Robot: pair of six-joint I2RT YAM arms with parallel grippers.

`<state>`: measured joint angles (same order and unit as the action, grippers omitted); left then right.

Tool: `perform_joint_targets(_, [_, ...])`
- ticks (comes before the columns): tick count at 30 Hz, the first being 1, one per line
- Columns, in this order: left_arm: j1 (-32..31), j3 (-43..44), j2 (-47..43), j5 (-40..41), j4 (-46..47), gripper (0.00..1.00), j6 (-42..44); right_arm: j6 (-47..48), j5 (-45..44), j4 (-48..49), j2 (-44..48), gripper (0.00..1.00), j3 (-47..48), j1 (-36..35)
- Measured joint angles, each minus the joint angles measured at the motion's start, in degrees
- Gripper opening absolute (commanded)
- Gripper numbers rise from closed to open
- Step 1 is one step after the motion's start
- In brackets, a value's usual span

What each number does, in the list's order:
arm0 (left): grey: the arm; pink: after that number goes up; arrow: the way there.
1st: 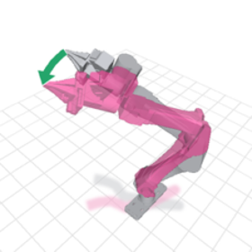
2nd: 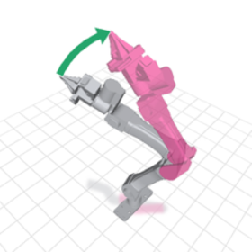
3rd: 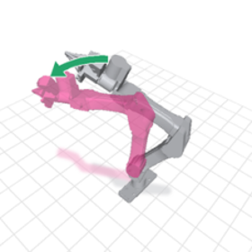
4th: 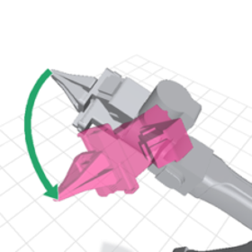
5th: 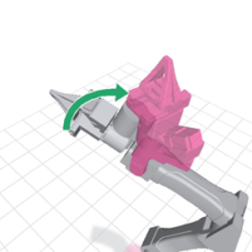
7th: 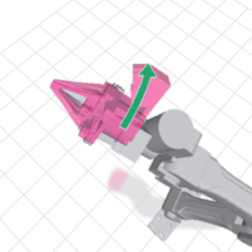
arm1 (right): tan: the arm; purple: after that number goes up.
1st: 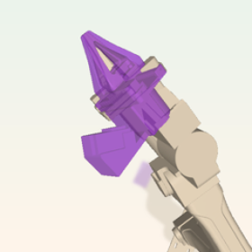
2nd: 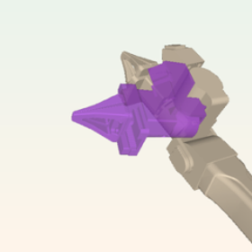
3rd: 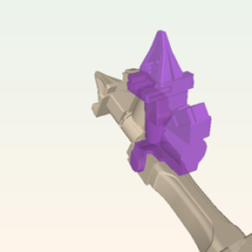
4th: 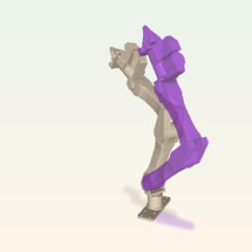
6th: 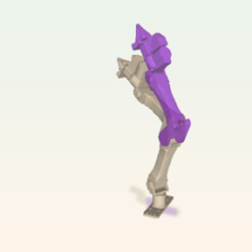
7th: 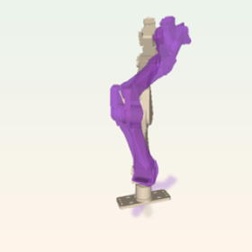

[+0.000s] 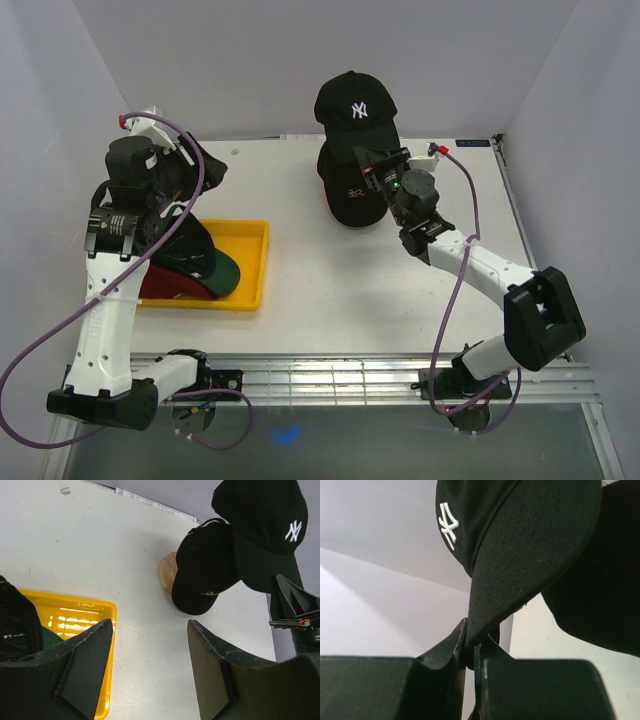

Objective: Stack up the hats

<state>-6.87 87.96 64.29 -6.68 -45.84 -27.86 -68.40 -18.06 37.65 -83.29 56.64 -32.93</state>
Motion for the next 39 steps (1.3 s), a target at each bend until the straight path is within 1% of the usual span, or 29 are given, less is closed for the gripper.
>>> perform_joint_targets(8, [0.00, -0.11, 0.00, -0.24, 0.04, 0.72, 0.11, -0.02, -0.33, 3.85, -0.02, 0.08, -5.68, -1.01])
perform_joint_targets(19, [-0.04, -0.50, 0.00, -0.24, 0.39, 0.72, 0.46, -1.11, -2.27, 7.76, -0.02, 0.08, -9.27, -2.80])
perform_joint_targets(39, [-0.48, -0.55, 0.00, -0.13, 0.42, 0.72, 0.90, -4.98, -4.11, 13.22, -0.13, 0.08, -16.92, -3.87])
